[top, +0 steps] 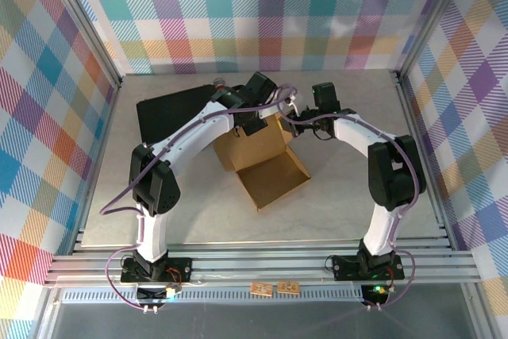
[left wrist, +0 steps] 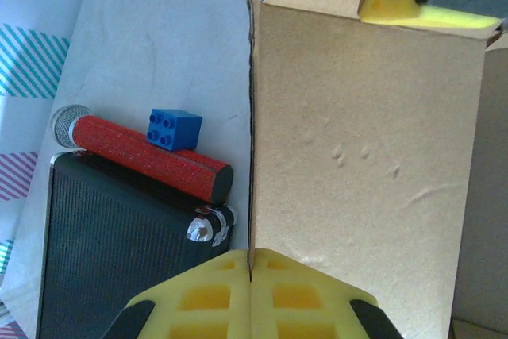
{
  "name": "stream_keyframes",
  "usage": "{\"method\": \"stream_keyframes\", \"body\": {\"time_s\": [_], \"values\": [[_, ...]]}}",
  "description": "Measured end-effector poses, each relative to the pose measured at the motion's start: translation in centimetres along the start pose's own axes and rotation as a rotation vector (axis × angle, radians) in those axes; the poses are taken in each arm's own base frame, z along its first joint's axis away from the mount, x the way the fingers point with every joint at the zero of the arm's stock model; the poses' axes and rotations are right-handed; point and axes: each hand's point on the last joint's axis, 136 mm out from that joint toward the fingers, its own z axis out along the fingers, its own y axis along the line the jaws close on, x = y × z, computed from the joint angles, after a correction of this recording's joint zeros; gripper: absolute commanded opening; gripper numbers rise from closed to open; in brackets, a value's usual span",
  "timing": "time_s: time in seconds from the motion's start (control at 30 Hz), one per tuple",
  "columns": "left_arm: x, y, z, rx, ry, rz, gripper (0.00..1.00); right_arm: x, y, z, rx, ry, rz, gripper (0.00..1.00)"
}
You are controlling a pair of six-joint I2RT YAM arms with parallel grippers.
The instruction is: Fold the paper box
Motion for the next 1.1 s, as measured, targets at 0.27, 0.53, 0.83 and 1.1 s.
{"method": "stream_keyframes", "body": {"time_s": [0.27, 0.53, 0.83, 1.1], "values": [[-0.7, 2.2, -1.4, -0.028, -0.047, -0.309, 0.45, 0.0, -0.6, -1.7, 0.155, -0.027, -0.050, 0.00], [10.9, 2.8, -5.1, 0.120, -0.071, -0.819, 0.46, -0.1, -2.1, -3.3, 0.206, -0.048, -0.040, 0.00], [13.1, -5.2, -3.2, 0.383, -0.031, -0.893, 0.45, 0.3, -2.5, -3.5, 0.214, -0.044, -0.031, 0.00], [11.1, -5.9, 1.0, 0.367, 0.042, -0.871, 0.42, 0.6, -2.4, -3.5, 0.213, -0.039, -0.027, 0.00]]}}
